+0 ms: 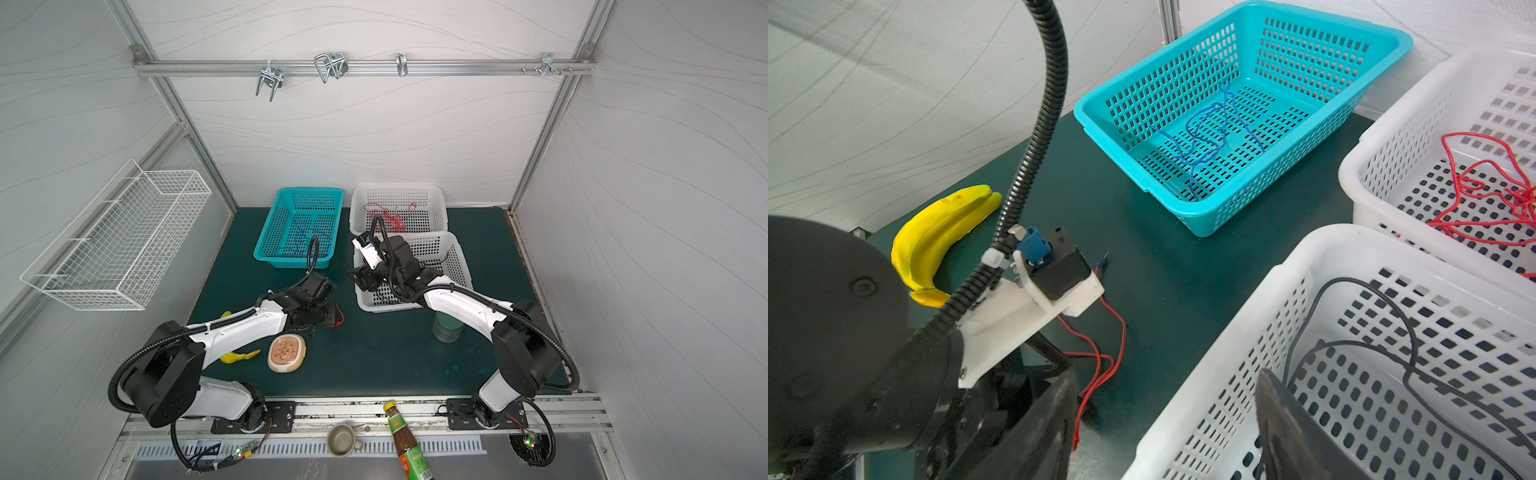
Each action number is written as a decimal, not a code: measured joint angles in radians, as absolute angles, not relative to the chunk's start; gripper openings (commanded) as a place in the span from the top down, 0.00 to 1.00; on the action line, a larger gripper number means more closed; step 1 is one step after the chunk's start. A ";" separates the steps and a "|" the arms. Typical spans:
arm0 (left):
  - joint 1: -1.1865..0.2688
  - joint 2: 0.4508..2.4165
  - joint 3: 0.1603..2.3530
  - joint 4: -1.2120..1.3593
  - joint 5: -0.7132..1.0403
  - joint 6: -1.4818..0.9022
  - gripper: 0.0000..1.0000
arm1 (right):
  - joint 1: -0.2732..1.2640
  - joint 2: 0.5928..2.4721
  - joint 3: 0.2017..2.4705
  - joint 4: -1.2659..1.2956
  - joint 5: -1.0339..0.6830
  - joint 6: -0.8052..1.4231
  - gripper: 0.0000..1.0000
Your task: Untangle the cables
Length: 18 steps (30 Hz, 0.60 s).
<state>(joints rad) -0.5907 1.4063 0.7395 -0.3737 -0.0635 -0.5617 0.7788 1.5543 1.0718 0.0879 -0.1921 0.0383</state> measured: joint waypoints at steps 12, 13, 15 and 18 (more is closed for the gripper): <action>-0.605 1.468 0.782 -0.376 -0.089 -0.533 0.67 | 0.779 1.554 1.072 0.088 -0.193 0.061 0.32; -0.605 1.479 0.788 -0.375 -0.094 -0.530 0.72 | 0.779 1.554 1.072 0.088 -0.193 0.062 0.32; -0.605 1.495 0.793 -0.369 -0.101 -0.523 0.79 | 0.779 1.554 1.072 0.088 -0.193 0.064 0.32; -0.606 1.515 0.793 -0.365 -0.111 -0.524 0.93 | 0.779 1.554 1.072 0.088 -0.193 0.064 0.32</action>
